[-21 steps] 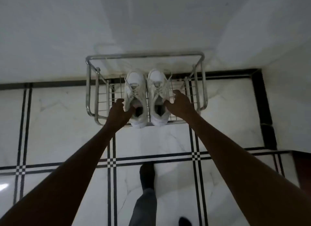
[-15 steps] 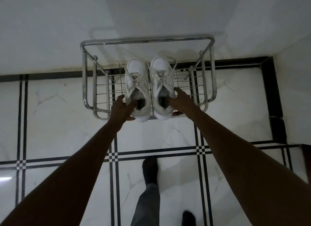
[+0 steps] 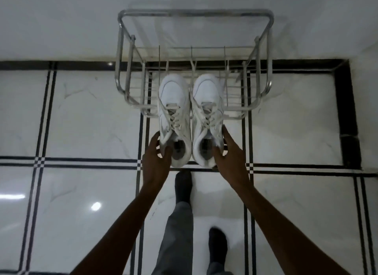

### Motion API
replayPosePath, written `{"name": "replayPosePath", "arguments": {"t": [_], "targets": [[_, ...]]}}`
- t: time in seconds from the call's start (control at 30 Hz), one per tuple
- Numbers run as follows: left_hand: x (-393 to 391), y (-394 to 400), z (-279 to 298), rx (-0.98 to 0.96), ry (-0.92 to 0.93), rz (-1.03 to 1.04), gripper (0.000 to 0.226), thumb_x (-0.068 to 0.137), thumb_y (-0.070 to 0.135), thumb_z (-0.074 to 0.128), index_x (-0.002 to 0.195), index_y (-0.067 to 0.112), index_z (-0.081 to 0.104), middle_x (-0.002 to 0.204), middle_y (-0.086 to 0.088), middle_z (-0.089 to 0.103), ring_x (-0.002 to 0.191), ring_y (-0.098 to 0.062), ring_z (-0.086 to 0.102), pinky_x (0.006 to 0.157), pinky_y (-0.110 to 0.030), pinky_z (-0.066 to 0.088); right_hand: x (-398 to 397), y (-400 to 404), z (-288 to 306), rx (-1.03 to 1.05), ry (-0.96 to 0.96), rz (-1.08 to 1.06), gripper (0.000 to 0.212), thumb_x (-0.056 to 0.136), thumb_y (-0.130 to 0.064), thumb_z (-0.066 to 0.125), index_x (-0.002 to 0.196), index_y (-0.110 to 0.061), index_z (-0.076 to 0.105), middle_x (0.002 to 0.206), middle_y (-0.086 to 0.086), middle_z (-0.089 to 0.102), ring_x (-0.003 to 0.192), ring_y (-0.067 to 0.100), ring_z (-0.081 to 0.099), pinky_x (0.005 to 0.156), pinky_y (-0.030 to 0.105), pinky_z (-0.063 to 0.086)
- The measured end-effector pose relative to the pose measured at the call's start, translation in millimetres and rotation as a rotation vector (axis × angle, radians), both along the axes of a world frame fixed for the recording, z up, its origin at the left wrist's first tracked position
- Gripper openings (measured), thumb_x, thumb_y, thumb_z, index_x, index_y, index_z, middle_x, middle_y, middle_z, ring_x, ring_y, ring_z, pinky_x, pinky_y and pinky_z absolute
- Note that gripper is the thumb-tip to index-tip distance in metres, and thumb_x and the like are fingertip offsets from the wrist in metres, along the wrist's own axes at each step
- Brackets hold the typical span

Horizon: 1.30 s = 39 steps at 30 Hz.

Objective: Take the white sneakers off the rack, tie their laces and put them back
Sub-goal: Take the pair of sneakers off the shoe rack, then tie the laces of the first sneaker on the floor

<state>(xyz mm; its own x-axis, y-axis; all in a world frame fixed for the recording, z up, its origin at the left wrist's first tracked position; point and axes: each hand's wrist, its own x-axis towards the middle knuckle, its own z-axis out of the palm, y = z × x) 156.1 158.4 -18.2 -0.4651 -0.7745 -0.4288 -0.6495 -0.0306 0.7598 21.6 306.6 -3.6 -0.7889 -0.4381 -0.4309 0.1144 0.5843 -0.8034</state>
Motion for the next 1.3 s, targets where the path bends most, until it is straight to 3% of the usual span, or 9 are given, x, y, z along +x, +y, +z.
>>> {"name": "replayPosePath", "arguments": {"t": [0.13, 0.23, 0.43, 0.53, 0.7, 0.87, 1.03, 1.13, 1.3], "targets": [[59, 55, -42, 0.062, -0.079, 0.061, 0.056, 0.098, 0.020, 0.063, 0.151, 0.014, 0.046, 0.123, 0.002, 0.064, 0.104, -0.018, 0.067, 0.085, -0.038, 0.061, 60, 53, -56, 0.026, 0.037, 0.072, 0.062, 0.096, -0.014, 0.059, 0.153, -0.017, 0.034, 0.142, 0.012, 0.057, 0.127, 0.028, 0.058, 0.098, 0.047, 0.056], [95, 85, -84, 0.131, -0.127, 0.084, 0.061, 0.090, 0.034, 0.064, 0.147, 0.018, 0.051, 0.127, -0.004, 0.070, 0.105, -0.024, 0.071, 0.086, -0.051, 0.061, 95, 85, -104, 0.082, -0.085, 0.053, 0.061, 0.097, -0.017, 0.057, 0.152, -0.026, 0.034, 0.133, 0.013, 0.062, 0.109, 0.030, 0.068, 0.076, 0.049, 0.063], [141, 111, -207, 0.268, -0.136, 0.107, 0.057, 0.093, 0.027, 0.064, 0.148, 0.022, 0.052, 0.125, -0.010, 0.069, 0.103, -0.028, 0.072, 0.068, -0.044, 0.066, 135, 110, -221, 0.167, -0.116, 0.093, 0.054, 0.099, -0.016, 0.054, 0.151, -0.020, 0.039, 0.125, 0.019, 0.067, 0.105, 0.036, 0.069, 0.084, 0.051, 0.061], [161, 119, -265, 0.271, -0.111, 0.065, 0.049, 0.098, 0.019, 0.061, 0.146, 0.018, 0.053, 0.124, -0.013, 0.068, 0.096, -0.025, 0.072, 0.068, -0.044, 0.066, 152, 119, -275, 0.174, -0.125, 0.120, 0.053, 0.100, -0.015, 0.053, 0.151, -0.020, 0.038, 0.132, 0.016, 0.063, 0.100, 0.036, 0.070, 0.073, 0.051, 0.063], [199, 139, -339, 0.326, -0.100, 0.070, 0.049, 0.100, 0.020, 0.060, 0.147, 0.015, 0.049, 0.134, -0.015, 0.062, 0.114, -0.033, 0.066, 0.074, -0.043, 0.065, 182, 142, -348, 0.182, -0.020, 0.097, 0.052, 0.098, -0.014, 0.053, 0.149, -0.018, 0.040, 0.136, 0.015, 0.062, 0.119, 0.033, 0.063, 0.092, 0.052, 0.057], [223, 154, -345, 0.292, -0.108, 0.079, 0.045, 0.097, 0.018, 0.064, 0.141, 0.017, 0.054, 0.128, -0.013, 0.066, 0.109, -0.027, 0.067, 0.084, -0.034, 0.060, 209, 156, -348, 0.257, 0.135, 0.004, 0.055, 0.095, -0.019, 0.061, 0.146, -0.012, 0.042, 0.136, 0.016, 0.057, 0.128, 0.029, 0.054, 0.106, 0.036, 0.048], [218, 143, -334, 0.039, -0.070, -0.008, 0.051, 0.093, 0.036, 0.072, 0.138, 0.018, 0.057, 0.130, -0.003, 0.063, 0.116, -0.017, 0.059, 0.077, -0.010, 0.043, 216, 121, -324, 0.159, 0.485, 0.168, 0.017, 0.092, -0.017, 0.062, 0.106, -0.008, 0.064, 0.103, 0.011, 0.064, 0.098, 0.023, 0.061, 0.080, 0.022, 0.047], [206, 131, -344, -0.065, -0.012, -0.083, 0.044, 0.094, 0.034, 0.071, 0.133, 0.016, 0.061, 0.127, 0.001, 0.061, 0.114, -0.013, 0.058, 0.083, -0.020, 0.050, 215, 89, -334, 0.185, 0.373, 0.377, 0.018, 0.094, -0.019, 0.058, 0.090, -0.005, 0.069, 0.085, 0.012, 0.070, 0.078, 0.022, 0.065, 0.074, 0.032, 0.054], [193, 121, -371, -0.227, 0.122, -0.145, 0.013, 0.093, 0.012, 0.070, 0.106, 0.011, 0.070, 0.109, -0.003, 0.064, 0.095, -0.014, 0.066, 0.079, -0.033, 0.062, 213, 59, -368, 0.244, 0.359, 0.481, 0.023, 0.098, -0.025, 0.055, 0.092, -0.007, 0.069, 0.090, 0.009, 0.069, 0.080, 0.018, 0.062, 0.073, 0.024, 0.041]]}}
